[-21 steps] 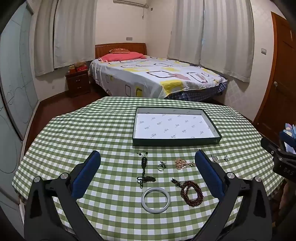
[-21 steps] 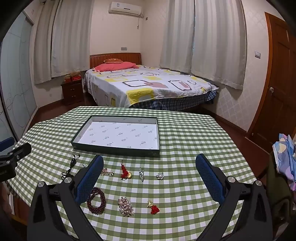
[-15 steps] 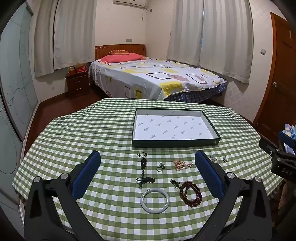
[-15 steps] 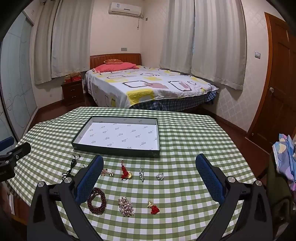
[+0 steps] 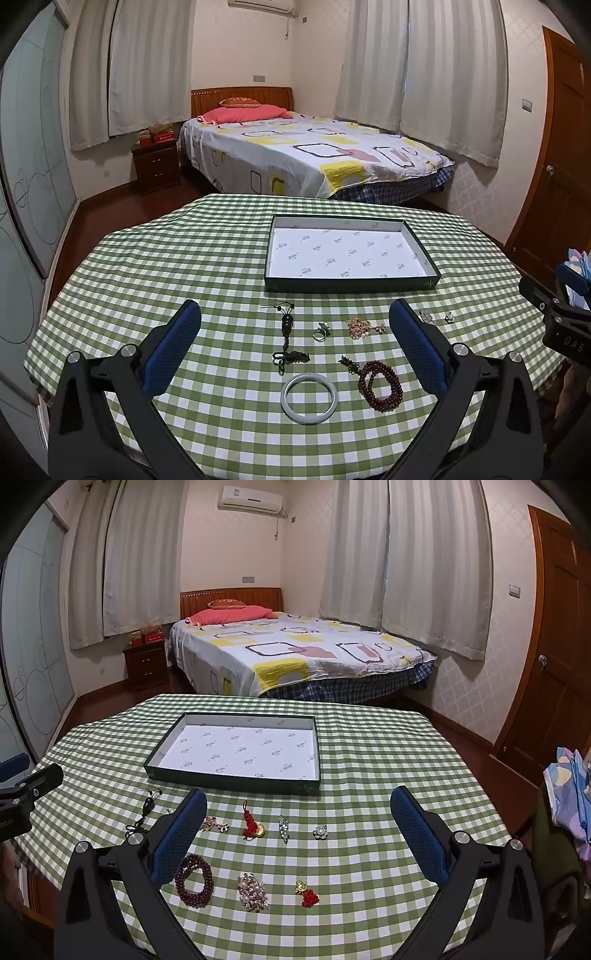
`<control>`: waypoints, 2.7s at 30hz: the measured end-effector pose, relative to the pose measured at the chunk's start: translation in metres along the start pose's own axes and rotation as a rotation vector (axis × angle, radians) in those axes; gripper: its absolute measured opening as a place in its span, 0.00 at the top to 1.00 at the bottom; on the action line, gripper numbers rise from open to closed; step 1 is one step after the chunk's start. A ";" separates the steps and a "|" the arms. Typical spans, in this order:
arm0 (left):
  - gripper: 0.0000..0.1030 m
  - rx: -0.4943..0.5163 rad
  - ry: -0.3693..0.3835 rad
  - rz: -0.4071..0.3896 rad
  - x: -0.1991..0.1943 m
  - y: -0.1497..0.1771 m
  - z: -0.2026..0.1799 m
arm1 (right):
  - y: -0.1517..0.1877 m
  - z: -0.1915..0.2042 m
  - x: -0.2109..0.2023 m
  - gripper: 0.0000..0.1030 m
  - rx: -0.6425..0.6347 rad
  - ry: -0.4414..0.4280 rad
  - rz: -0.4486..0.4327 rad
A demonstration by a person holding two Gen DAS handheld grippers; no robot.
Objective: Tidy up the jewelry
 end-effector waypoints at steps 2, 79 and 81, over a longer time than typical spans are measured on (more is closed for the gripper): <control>0.04 -0.002 0.000 0.004 0.001 0.000 0.000 | 0.000 0.000 0.000 0.06 0.000 -0.001 0.002; 0.04 -0.016 -0.001 0.001 -0.001 0.001 0.001 | 0.001 0.002 0.003 0.06 -0.004 -0.014 0.010; 0.04 -0.018 -0.006 0.004 0.003 0.004 0.004 | 0.004 0.002 0.006 0.06 -0.001 -0.018 0.009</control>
Point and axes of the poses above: each gripper's, at about its wrist camera, not at the fingertips, and x roughly the way its jaws point, z to its left, y to its underside, the point moved 7 cm from there along x, roughly the way its jaws point, and after that the axes turned 10 degrees about y, right-handed, at the moved point
